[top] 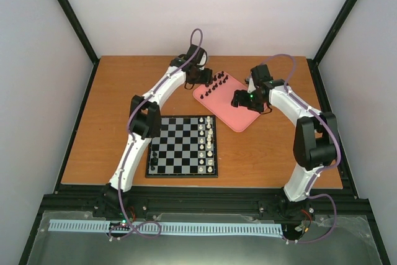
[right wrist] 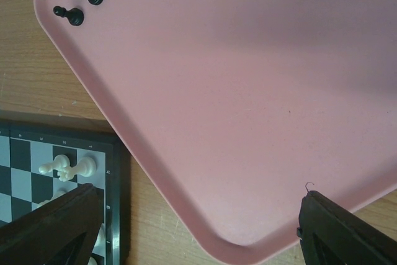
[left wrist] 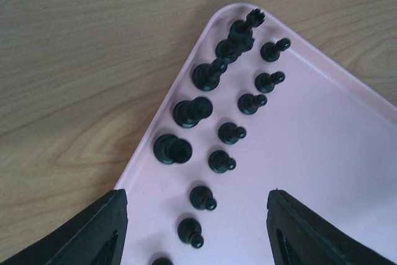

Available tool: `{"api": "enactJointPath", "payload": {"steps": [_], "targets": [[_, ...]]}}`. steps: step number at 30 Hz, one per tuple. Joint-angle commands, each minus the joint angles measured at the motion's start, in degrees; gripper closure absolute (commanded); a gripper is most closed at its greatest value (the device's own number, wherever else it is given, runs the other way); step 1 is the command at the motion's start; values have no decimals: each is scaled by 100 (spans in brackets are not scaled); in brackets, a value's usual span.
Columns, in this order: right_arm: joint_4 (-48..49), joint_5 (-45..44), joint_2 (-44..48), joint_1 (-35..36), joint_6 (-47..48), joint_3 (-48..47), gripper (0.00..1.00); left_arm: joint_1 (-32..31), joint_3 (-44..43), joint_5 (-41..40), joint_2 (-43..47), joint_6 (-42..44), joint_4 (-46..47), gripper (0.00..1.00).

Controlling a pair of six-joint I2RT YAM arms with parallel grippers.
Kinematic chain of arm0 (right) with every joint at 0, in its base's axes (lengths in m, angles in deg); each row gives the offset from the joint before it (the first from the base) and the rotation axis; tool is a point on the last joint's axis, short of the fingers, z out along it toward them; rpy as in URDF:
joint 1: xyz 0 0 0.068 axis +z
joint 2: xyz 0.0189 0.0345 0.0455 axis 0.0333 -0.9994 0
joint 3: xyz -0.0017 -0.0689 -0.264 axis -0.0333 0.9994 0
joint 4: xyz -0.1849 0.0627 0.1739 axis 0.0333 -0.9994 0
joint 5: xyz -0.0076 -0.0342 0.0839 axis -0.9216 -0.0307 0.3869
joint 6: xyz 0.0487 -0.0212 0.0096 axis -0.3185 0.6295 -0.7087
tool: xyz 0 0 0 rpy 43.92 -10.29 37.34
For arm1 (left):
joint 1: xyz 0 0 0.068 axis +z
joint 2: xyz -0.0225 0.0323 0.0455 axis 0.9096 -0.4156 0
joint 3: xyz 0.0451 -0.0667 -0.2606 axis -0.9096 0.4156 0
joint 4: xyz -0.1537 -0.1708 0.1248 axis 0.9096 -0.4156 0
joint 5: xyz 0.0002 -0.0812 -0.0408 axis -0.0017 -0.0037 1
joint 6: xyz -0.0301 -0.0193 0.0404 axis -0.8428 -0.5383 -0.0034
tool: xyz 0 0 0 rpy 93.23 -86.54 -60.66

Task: Set up the chess pieces on the board
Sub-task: Pick up the chess piece from the storage box.

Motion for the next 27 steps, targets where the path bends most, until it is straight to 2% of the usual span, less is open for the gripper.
{"api": "enactJointPath", "payload": {"steps": [1,4,15,27], "targets": [[73,-13,-136,-31,-4,-140,0,-40,-488,-154,-185,139,278,37],[56,4,-183,-31,21,-162,0,-40,-511,-229,-271,175,344,40],[37,58,-313,-28,52,-220,0,-40,-534,-295,-444,240,455,43],[19,75,-419,-33,87,-259,0,-39,-626,-227,-622,274,426,53]]}}
